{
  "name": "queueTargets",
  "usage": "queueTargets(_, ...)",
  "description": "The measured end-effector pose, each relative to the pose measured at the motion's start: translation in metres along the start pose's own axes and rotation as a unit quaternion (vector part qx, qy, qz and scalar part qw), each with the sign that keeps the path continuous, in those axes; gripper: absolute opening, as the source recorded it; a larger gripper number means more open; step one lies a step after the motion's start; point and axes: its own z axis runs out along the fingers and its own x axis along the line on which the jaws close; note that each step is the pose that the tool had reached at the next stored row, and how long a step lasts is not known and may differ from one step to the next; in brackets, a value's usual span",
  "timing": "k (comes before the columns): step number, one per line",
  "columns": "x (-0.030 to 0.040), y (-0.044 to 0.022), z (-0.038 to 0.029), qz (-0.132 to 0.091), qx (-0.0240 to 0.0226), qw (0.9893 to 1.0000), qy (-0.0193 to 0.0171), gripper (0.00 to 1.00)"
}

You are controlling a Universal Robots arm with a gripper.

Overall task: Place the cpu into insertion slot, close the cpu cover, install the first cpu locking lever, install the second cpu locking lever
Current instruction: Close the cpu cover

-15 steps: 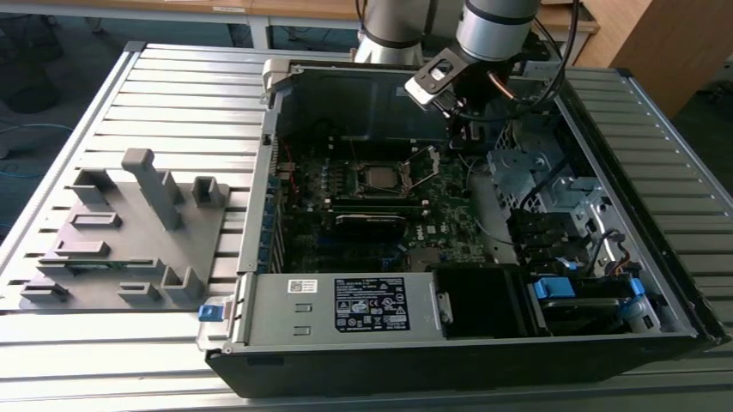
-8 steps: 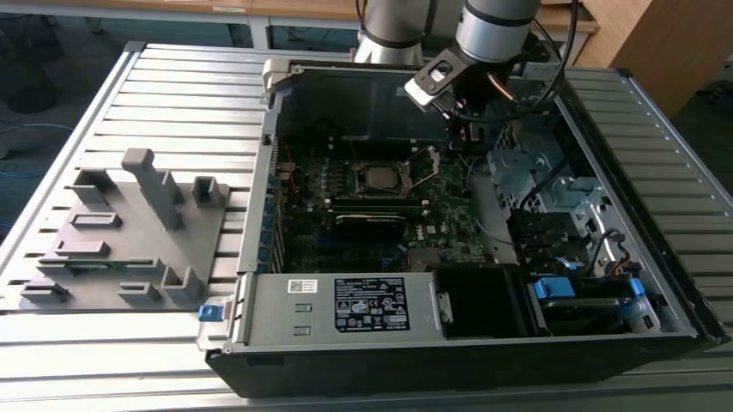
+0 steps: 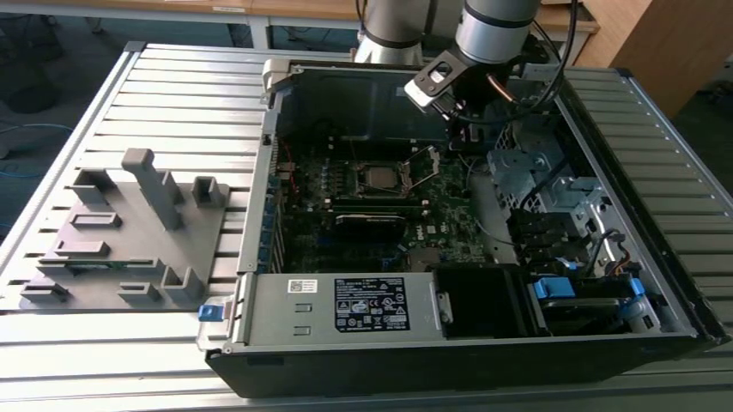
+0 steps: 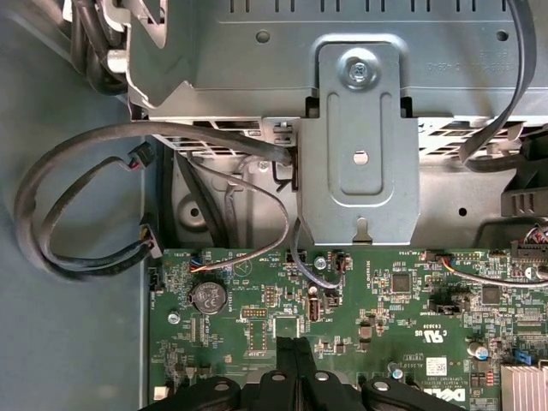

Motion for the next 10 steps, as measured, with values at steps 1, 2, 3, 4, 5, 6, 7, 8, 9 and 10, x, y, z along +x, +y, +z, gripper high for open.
queueTargets(1, 0.0, 0.0, 0.0, 0.0, 0.0, 1.0, 0.0, 0.1)
queueTargets(2, 0.0, 0.0, 0.0001, 0.0, 0.0, 1.0, 0.0001, 0.1)
queueTargets(3, 0.0, 0.0, 0.0002, 0.0, 0.0, 1.0, 0.0001, 0.1)
queueTargets(4, 0.0, 0.0, 0.0002, 0.0, 0.0, 1.0, 0.0001, 0.1)
queueTargets(5, 0.0, 0.0, 0.0002, 0.0, 0.0, 1.0, 0.0001, 0.1)
queueTargets(6, 0.0, 0.0, 0.0003, 0.0, -0.0001, 1.0, 0.0002, 0.1)
queueTargets(7, 0.0001, 0.0, 0.0006, 0.0, -0.0001, 1.0, 0.0003, 0.1)
queueTargets(8, 0.0, 0.0, 0.0008, 0.0, -0.0001, 1.0, 0.0002, 0.1)
queueTargets(9, 0.0, 0.0, 0.0009, 0.0, 0.0, 1.0, 0.0002, 0.1)
queueTargets(10, 0.0, 0.0, 0.0012, 0.0, -0.0001, 1.0, 0.0002, 0.1)
